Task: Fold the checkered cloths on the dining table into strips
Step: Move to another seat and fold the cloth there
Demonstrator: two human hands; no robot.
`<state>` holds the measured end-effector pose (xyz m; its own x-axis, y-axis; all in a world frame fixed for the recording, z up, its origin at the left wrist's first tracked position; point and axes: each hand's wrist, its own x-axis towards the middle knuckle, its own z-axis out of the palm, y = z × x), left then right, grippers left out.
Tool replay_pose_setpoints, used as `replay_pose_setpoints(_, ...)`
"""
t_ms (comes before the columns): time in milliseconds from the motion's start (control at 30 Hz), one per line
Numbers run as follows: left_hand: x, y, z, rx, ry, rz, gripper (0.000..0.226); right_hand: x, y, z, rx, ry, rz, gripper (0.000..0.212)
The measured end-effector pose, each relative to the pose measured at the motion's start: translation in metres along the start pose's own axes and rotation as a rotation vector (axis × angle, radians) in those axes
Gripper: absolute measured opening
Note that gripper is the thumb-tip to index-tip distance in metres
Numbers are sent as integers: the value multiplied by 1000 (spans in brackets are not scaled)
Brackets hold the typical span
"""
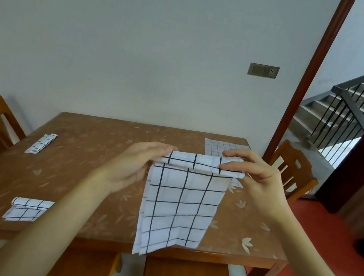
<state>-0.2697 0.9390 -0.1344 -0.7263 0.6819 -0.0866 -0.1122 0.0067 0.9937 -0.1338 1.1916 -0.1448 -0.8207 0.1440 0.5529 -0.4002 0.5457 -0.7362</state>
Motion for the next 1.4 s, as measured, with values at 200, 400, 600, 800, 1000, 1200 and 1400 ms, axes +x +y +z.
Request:
replay_pose_setpoints(200, 0, -2, 0, 157, 66, 149, 34, -1, -10, -1, 30, 50, 93, 37)
replay_pose_setpoints(400, -1, 2, 1, 289, 143, 278, 33, 1, -10, -2, 82, 91, 251, 23)
replay_pose_setpoints(600, 0, -1, 6, 366, 265, 423, 30, 6, -14, 1, 375, 72, 480, 41)
replay_pose_setpoints(800, 1, -2, 11, 359, 300, 493, 34, -1, -15, 2, 242, -36, 380, 30)
replay_pose_setpoints(1000, 3, -5, 5, 325, 225, 181, 63, -2, -16, 3, 299, 130, 232, 19)
replay_pose_setpoints(1200, 7, -9, 0, 18, 80, 39, 39, -2, -7, -3, 167, 67, 63, 24)
replay_pose_setpoints(1400, 4, -3, 7, 111, 119, 188, 42, -4, -4, -4, 140, -14, 182, 48)
